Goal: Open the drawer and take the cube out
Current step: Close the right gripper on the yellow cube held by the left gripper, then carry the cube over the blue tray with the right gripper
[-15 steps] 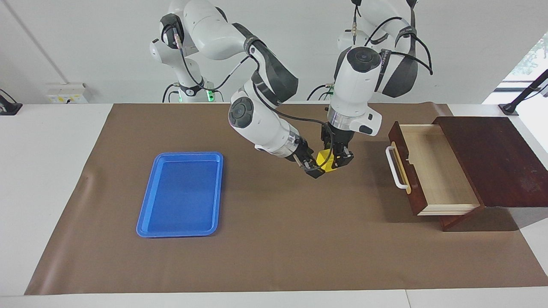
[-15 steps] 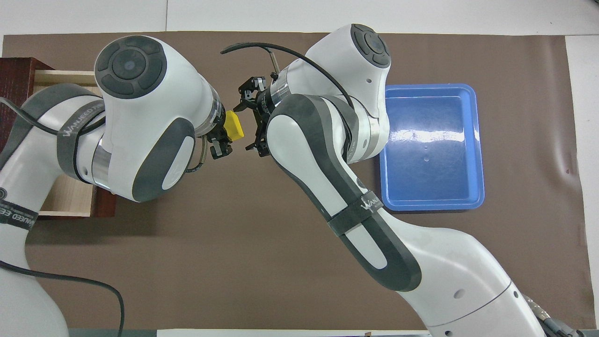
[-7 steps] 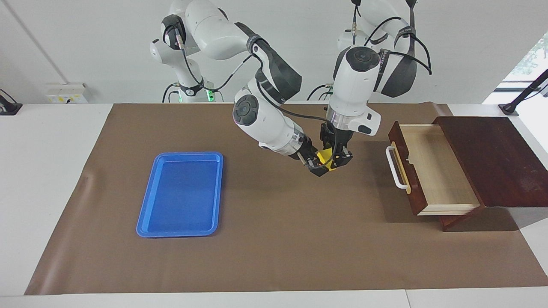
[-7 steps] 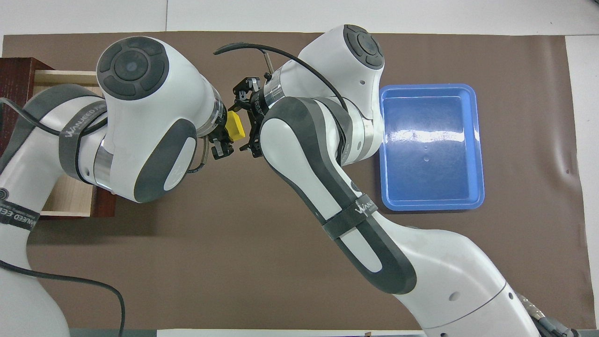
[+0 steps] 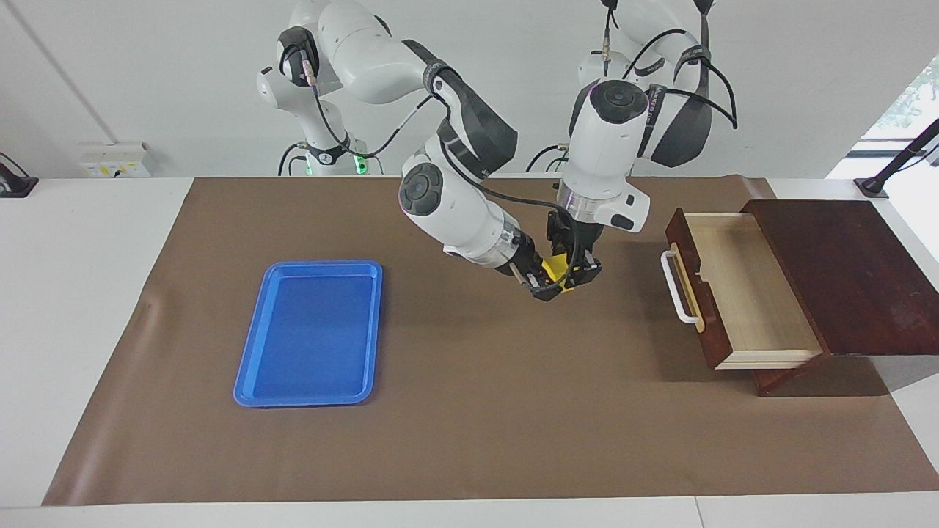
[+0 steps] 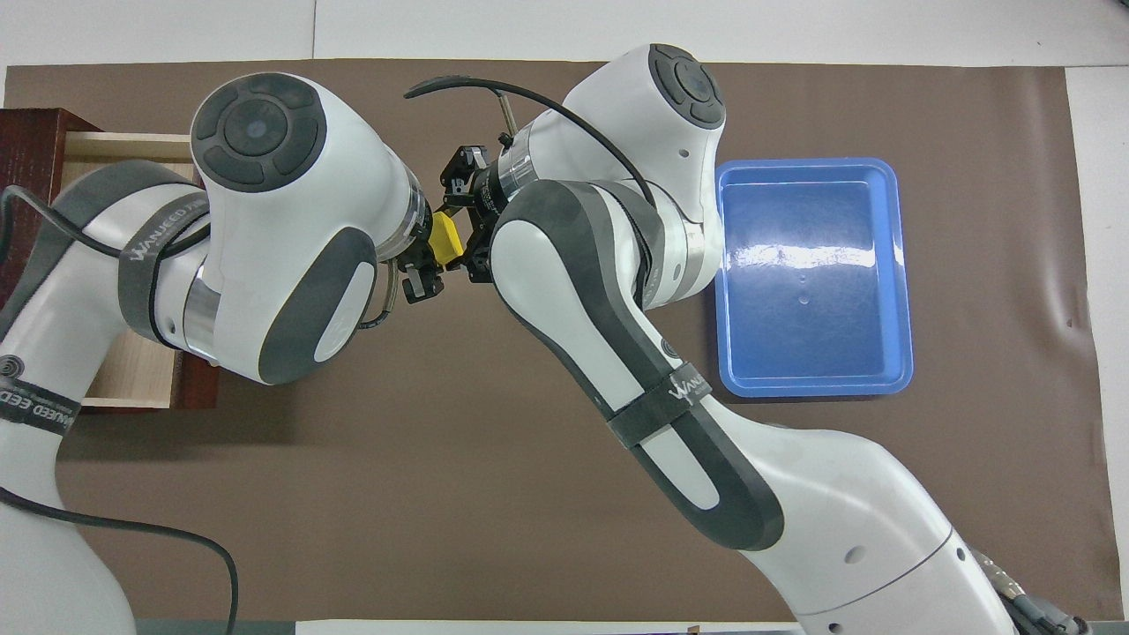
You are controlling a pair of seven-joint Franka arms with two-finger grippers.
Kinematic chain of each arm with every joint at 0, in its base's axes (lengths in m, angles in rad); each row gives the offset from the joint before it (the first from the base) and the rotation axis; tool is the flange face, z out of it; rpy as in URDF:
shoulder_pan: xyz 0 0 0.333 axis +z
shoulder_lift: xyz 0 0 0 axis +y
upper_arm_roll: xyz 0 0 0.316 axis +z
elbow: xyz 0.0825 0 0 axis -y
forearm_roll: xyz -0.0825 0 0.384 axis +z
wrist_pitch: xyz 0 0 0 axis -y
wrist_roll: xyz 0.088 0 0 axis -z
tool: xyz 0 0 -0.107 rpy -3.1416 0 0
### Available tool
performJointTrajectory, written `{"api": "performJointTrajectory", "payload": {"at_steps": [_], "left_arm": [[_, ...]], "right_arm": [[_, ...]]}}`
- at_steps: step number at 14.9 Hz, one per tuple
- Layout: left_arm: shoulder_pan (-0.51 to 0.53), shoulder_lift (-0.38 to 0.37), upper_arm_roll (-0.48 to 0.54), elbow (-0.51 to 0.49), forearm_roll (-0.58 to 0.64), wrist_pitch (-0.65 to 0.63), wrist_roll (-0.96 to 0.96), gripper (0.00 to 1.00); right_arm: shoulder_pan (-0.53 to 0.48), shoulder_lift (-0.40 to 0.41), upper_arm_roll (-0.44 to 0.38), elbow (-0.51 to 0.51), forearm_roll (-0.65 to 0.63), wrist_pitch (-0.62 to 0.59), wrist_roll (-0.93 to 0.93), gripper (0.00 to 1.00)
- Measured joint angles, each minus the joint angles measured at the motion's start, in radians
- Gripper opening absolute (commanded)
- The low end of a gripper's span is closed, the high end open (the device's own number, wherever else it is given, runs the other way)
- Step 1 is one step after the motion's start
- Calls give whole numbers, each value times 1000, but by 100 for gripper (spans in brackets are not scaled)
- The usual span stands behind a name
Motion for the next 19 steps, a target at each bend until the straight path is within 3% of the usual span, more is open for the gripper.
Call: {"api": "performJointTrajectory", "payload": {"at_steps": [1,2,5,6,7,8,19], "left_arm": [[0,0,0,0,0,0,0,0],[0,0,1,-1,0,0,0,0],[0,0,1,-1,0,0,0,0],[0,0,1,-1,0,1,0,13],[0,0,1,-1,0,2,0,75],[0,0,1,-1,0,3,0,100],[0,-2,6,0,0,4,10,100]], "right_arm": [[0,1,0,1,0,0,0,5],[0,1,0,1,0,0,0,0],[1,1,0,2,-2,0,0,0],[1,2,0,3,-5,1,2,0],[2,2,0,4,-8,1,3,0],[2,2,0,5,-9,1,4,0],[13,2,1,8,-13,30,4,0]]}}
